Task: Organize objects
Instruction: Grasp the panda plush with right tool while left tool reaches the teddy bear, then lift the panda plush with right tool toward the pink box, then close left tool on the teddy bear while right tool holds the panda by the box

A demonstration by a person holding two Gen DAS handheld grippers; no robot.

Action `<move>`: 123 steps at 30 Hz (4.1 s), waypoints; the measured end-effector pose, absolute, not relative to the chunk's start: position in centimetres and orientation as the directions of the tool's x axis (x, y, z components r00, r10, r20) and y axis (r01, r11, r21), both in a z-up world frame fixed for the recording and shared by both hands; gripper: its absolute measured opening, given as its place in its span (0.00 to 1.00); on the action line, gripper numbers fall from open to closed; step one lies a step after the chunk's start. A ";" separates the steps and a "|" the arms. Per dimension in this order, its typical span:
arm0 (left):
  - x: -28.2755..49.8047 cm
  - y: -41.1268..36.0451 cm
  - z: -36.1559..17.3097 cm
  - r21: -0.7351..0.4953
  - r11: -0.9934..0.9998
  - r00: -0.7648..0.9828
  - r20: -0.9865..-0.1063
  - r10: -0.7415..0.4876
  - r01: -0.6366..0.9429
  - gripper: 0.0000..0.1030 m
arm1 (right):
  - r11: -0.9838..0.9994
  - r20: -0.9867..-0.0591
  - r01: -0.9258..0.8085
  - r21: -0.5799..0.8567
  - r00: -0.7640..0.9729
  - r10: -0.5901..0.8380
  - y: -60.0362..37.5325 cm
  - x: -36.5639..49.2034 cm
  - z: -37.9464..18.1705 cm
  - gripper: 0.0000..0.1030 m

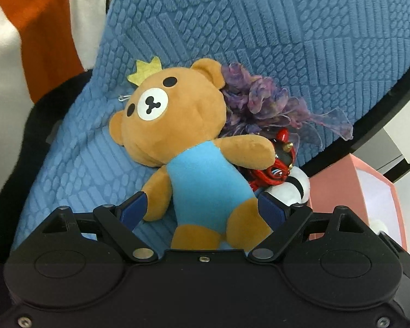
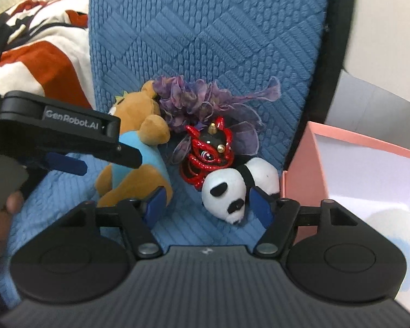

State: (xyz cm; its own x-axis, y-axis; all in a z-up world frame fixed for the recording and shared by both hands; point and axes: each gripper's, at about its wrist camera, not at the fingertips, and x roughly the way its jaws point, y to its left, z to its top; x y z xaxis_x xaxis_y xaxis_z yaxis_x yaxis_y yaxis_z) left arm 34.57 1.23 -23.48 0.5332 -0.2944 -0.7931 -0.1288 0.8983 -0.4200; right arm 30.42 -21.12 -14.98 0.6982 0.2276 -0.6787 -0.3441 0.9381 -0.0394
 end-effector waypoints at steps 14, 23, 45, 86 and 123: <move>36.6 1.3 -25.3 -0.467 0.868 0.486 -0.806 -0.338 -0.171 0.86 | 0.936 -0.746 -0.322 -0.141 0.656 0.114 -20.0 35.2 -17.9 0.55; 36.6 0.9 -25.3 -0.456 0.873 0.478 -0.814 -0.331 -0.173 0.87 | 0.951 -0.754 -0.286 -0.117 0.649 0.103 -20.4 35.8 -18.1 0.47; 35.0 2.8 -26.9 -0.593 0.757 0.416 -0.783 -0.463 -0.275 0.87 | 0.919 -0.763 -0.383 -0.091 0.620 0.183 -19.4 31.2 -17.0 0.45; 28.4 3.3 -21.6 -0.443 0.883 0.580 -0.765 -0.281 -0.157 0.87 | 0.944 -0.794 -0.040 0.327 0.531 0.297 -24.4 29.9 -16.8 0.57; 33.4 -0.2 -25.2 -0.195 0.973 0.441 -0.889 -0.123 -0.121 0.98 | 0.894 -0.807 0.178 0.411 0.527 0.266 -25.4 33.5 -19.0 0.54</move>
State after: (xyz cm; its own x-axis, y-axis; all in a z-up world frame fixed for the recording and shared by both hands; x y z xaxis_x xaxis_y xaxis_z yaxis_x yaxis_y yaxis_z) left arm 33.37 -0.20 -25.22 0.4413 -0.1231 -0.8889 -0.1214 0.9733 -0.1951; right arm 33.51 -25.37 -18.95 0.5271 0.2661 -0.8071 0.1776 0.8943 0.4108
